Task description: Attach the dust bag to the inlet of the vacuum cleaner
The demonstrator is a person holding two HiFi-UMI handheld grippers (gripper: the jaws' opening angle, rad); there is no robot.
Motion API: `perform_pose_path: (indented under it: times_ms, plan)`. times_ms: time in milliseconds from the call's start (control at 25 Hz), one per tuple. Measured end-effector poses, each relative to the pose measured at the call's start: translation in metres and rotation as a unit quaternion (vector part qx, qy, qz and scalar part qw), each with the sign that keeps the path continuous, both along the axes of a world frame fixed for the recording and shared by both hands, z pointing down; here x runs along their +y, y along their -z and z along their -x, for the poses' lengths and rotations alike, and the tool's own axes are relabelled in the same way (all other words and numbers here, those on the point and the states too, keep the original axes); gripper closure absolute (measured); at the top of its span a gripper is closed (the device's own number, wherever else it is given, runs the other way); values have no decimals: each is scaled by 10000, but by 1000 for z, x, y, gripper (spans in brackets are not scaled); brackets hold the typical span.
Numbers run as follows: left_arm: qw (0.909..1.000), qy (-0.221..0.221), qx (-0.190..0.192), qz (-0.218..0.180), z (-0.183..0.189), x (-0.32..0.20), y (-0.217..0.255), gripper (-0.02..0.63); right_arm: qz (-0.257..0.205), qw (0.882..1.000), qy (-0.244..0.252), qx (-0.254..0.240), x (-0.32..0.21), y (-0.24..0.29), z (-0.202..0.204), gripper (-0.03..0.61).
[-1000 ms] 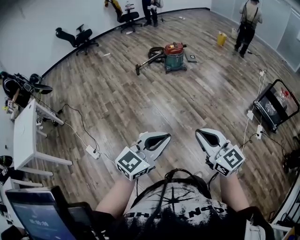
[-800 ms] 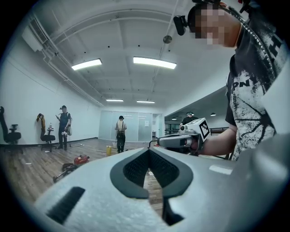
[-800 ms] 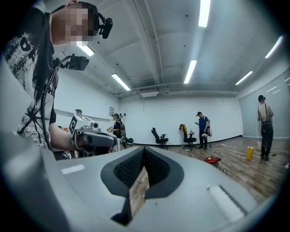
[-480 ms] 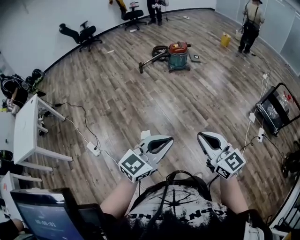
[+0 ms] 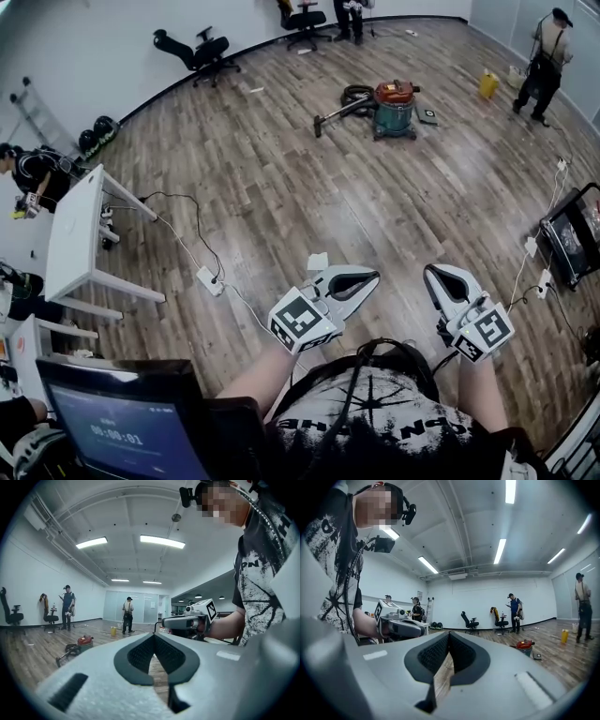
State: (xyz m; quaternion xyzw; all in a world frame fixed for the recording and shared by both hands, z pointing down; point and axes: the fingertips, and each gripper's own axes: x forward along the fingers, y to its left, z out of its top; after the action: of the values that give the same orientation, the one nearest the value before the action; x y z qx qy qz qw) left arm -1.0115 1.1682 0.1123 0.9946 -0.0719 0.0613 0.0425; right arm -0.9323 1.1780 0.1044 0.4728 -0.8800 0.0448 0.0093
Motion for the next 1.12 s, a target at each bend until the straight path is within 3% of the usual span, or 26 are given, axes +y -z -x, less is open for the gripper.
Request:
perform_pose_path:
  times_ms: [360, 560, 800, 1120]
  plan:
    - [9998, -160, 18, 90, -16, -23, -6, 617, 148, 9996, -227, 9, -27, -3, -20, 574]
    - [9998, -189, -4, 62, -46, -43, -14, 617, 202, 9996, -212, 45, -49, -7, -44, 574]
    - [9995, -312, -85, -36, -115, -80, -15, 617, 182, 9984, -417, 326, -81, -27, -107, 574]
    - [9993, -278, -110, -236, -230, -141, 8, 617, -124, 9988, -380, 291, -139, -10, -213, 574]
